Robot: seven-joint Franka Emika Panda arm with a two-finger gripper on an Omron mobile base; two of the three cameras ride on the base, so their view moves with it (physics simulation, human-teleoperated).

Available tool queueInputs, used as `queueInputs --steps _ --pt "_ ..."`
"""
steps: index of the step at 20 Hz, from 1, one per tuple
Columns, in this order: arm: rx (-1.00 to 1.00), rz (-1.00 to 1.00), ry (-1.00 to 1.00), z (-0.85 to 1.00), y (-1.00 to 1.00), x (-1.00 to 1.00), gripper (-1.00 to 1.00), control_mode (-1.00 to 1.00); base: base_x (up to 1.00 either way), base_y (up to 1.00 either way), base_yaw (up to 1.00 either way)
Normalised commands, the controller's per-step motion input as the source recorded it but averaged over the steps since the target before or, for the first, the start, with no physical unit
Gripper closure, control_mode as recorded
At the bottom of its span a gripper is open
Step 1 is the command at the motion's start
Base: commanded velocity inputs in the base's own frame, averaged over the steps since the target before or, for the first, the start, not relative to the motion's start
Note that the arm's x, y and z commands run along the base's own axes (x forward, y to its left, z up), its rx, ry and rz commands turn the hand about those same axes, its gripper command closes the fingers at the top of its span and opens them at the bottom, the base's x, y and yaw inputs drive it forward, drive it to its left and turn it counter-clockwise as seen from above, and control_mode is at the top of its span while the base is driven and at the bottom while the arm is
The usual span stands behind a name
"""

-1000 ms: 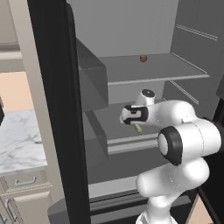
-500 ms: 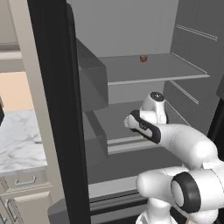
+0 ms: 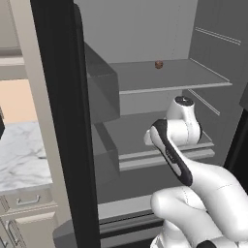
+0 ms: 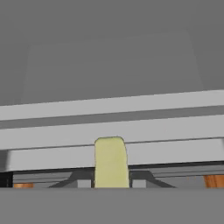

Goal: Pick the egg and butter from the fridge and place them by the bowl for mixing.

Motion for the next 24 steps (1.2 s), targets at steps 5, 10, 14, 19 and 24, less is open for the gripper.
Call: queueInputs --steps 5,10,14,19,24 --pt "0.00 -0.07 0.22 0.45 0.00 -0.74 1.00 -1.00 0.00 0.00 0.00" --pt "0.00 0.00 0.16 0.63 0.02 -0.31 1.00 -1.00 0.00 0.00 0.00" --pt "0.00 0.00 0.08 0.58 0.00 -0.33 1.00 -1.00 0.00 0.00 0.00" --pt "0.00 0.01 0.02 0.36 0.01 -0.35 1.00 -1.00 0.00 0.00 0.00" --pt "0.00 0.07 0.00 0.31 0.00 -0.24 1.00 -1.00 0.00 0.00 0.00"
